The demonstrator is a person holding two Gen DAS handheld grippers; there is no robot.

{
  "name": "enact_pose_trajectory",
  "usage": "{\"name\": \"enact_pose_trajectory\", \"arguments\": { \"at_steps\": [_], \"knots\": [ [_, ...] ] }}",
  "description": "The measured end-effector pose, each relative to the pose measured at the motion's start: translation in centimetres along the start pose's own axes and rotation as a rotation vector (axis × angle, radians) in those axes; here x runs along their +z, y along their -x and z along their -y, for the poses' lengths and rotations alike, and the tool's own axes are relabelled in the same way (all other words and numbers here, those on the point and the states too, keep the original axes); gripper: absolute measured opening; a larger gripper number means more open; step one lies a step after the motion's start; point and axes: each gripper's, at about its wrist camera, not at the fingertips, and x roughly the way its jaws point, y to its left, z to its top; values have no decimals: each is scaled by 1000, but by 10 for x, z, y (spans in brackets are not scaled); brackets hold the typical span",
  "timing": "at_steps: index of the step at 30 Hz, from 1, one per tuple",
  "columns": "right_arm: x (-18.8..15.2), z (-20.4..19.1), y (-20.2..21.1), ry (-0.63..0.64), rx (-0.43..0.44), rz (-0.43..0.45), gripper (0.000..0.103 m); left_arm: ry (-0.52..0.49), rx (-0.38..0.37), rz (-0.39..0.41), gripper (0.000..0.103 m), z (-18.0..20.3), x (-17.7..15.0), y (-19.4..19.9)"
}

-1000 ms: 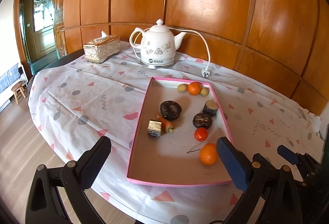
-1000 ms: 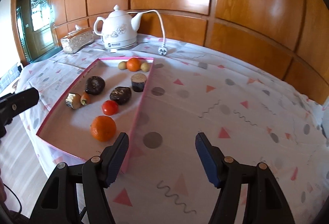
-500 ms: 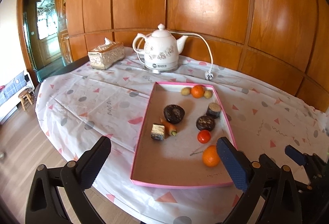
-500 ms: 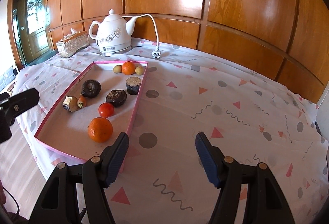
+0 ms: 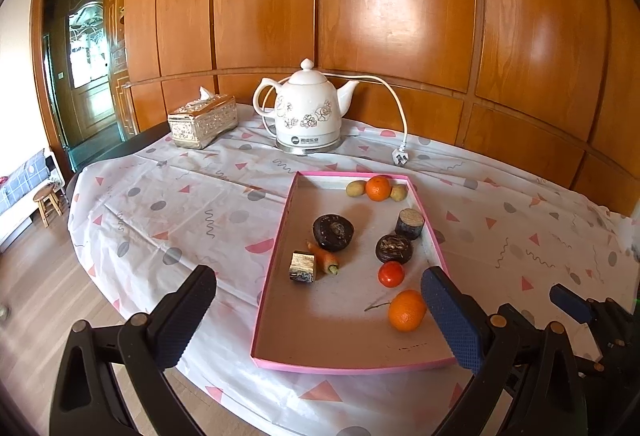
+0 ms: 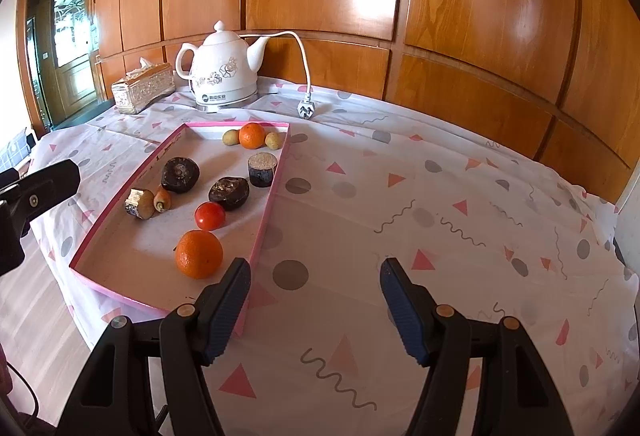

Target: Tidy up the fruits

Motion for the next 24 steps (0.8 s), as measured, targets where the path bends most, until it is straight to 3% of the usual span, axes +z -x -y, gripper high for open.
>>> {"name": "enact_pose_trajectory", "arguments": {
  "at_steps": [24],
  "knots": [
    [-2, -5, -1, 22, 8, 0, 68, 28, -37, -10, 102, -2, -4, 0]
  ]
}}
